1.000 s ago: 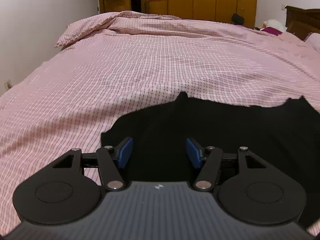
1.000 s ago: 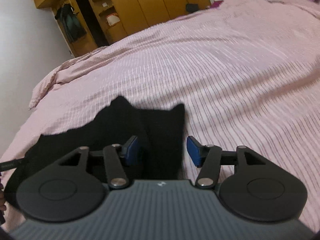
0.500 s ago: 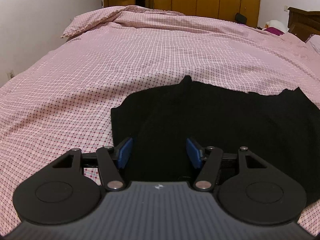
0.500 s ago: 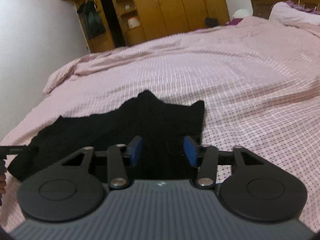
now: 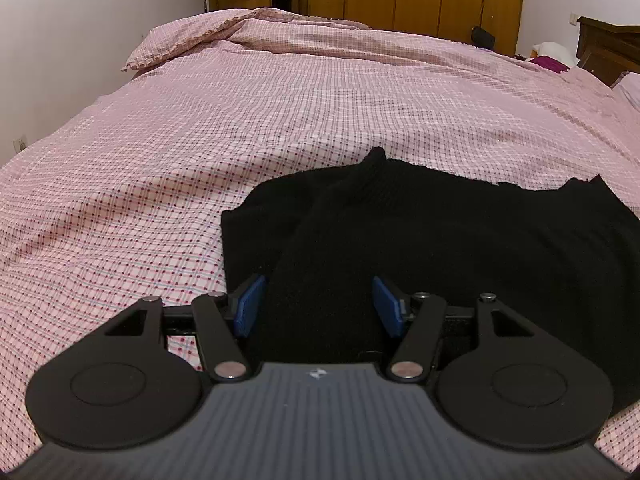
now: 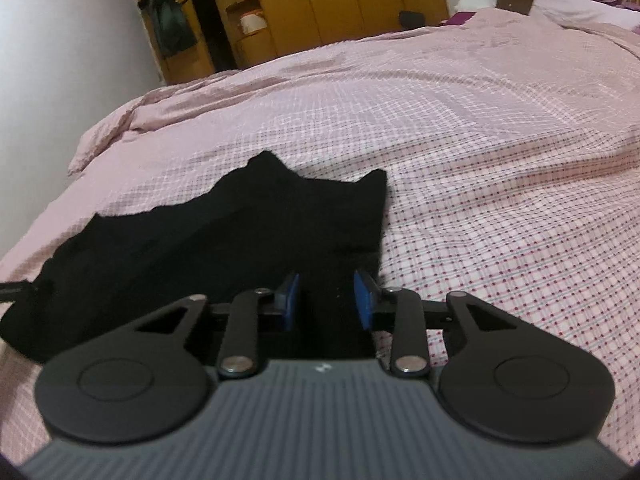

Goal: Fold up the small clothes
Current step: 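Pinch and straighten the folded cardigan edge with the right gripper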

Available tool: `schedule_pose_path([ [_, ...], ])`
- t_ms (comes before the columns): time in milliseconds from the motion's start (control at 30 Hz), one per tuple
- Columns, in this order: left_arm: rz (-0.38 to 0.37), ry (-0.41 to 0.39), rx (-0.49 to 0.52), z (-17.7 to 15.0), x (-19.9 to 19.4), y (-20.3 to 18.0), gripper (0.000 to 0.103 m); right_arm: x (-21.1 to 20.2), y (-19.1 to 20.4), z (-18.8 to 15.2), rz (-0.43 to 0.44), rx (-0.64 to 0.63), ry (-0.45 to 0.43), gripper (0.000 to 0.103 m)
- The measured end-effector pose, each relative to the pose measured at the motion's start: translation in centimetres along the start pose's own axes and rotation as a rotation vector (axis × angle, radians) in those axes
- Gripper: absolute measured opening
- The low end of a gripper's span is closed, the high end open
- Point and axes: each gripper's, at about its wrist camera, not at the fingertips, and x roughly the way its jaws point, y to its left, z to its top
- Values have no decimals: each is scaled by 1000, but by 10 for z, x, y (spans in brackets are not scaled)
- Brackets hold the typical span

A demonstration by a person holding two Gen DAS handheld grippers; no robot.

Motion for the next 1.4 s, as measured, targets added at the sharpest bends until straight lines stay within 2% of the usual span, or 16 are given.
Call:
schedule_pose_path([
  [133, 3, 1, 3, 0, 1, 0, 65, 9, 5, 1, 28, -14, 14, 30],
  [167, 5, 0, 4, 0, 1, 0, 65, 11, 7, 1, 47, -12, 23, 5],
  [200, 10, -1, 5, 0, 2, 0, 65, 10, 10, 1, 56, -14, 28, 6],
  [300, 46, -3, -1, -1, 6, 2, 65, -13, 11, 1, -9, -12, -73, 6],
  [433, 48, 1, -26, 0, 14, 8, 68, 3, -17, -8, -45, 38, 25, 6],
  [567, 46, 7, -28, 3, 8, 7, 68, 1, -6, 0, -41, 6, 35, 11],
  [733, 9, -9, -29, 1, -15, 8, 68, -16, 19, 9, -125, -48, -69, 11],
  [833, 21, 8, 17, -2, -17, 4, 68, -10, 30, 13, -69, -57, -88, 11],
  [900, 50, 20, 39, -6, -12, 4, 68, 6, 33, 13, -17, -42, -39, 11],
  [1000, 33, 39, -20, -8, -5, 13, 71, 42, 25, 1, -13, -4, 70, 5],
  [1133, 19, 59, -47, -6, -14, 18, 71, 34, 12, 3, 38, 74, 32, 6],
  [1167, 16, 65, -47, -5, -18, 18, 72, 28, 10, 5, 43, 91, 23, 8],
  [1233, 10, 75, -60, -4, -27, 20, 72, 15, 6, 7, 42, 115, -9, 25],
  [1267, 7, 79, -68, -5, -32, 20, 72, 7, 2, 8, 42, 127, -36, 52],
  [1300, 0, 84, -77, -6, -37, 20, 73, 2, 1, 9, 49, 133, -56, 70],
  [1400, -14, 110, -94, -10, -49, 19, 78, -11, -4, 9, 27, 122, -81, 76],
])
